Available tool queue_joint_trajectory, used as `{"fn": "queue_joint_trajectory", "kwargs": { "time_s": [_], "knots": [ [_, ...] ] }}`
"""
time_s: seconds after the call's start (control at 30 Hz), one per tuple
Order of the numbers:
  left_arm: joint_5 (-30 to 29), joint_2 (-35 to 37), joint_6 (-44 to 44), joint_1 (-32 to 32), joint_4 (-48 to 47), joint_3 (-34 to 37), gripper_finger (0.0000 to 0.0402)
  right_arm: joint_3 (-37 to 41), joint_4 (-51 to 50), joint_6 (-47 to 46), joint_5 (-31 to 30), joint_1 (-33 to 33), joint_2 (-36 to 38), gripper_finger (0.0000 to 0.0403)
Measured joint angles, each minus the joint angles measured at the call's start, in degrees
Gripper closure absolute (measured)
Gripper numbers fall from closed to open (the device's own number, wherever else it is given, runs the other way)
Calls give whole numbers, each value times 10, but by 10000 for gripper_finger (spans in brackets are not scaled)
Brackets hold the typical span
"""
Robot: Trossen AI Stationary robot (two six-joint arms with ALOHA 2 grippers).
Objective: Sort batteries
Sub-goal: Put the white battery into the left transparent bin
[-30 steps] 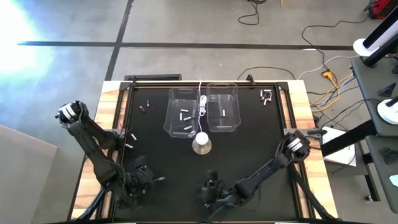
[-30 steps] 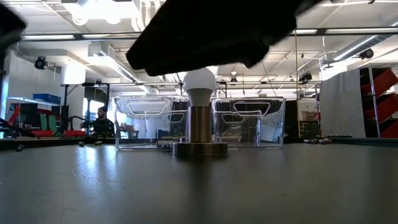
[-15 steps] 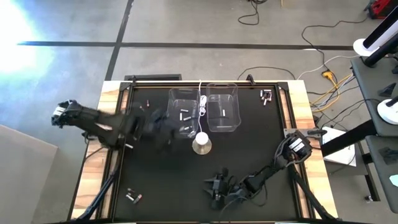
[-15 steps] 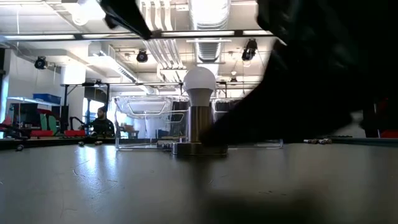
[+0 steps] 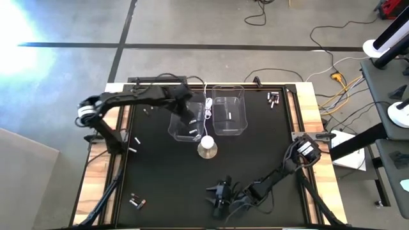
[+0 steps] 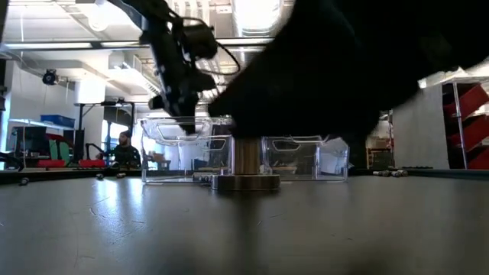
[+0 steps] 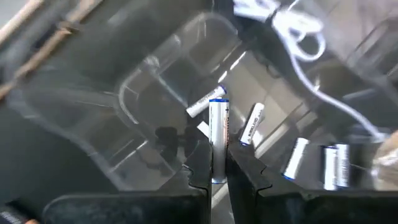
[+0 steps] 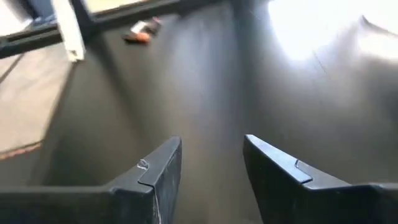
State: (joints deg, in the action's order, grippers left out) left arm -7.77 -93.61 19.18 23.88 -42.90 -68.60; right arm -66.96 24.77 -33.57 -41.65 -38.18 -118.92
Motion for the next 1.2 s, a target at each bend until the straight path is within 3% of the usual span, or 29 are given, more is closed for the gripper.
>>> {"fn": "queue_joint_trajectory", "kwargs": {
  "time_s": [0.2, 0.33, 0.53, 0.83, 0.97, 1.2],
  "knots": [
    [-9, -72, -9, 9, 9, -16, 391, -66, -20, 123, 33, 1, 2, 229],
    [-2, -106, -34, 12, 22, -43, 391, -120, -119, 182, 47, 1, 13, 229],
    [25, -159, -59, 13, 29, -75, 391, -203, -299, 211, 43, 7, 25, 225],
    [64, -201, -103, 17, 31, -85, 386, -254, -429, 189, 72, -3, 33, 228],
    [64, -197, -116, 17, 29, -85, 354, -254, -444, 182, 71, -9, 34, 218],
    [65, -139, -127, 16, 11, -81, 258, -254, -455, 177, 68, -9, 41, 185]
  ]
}}
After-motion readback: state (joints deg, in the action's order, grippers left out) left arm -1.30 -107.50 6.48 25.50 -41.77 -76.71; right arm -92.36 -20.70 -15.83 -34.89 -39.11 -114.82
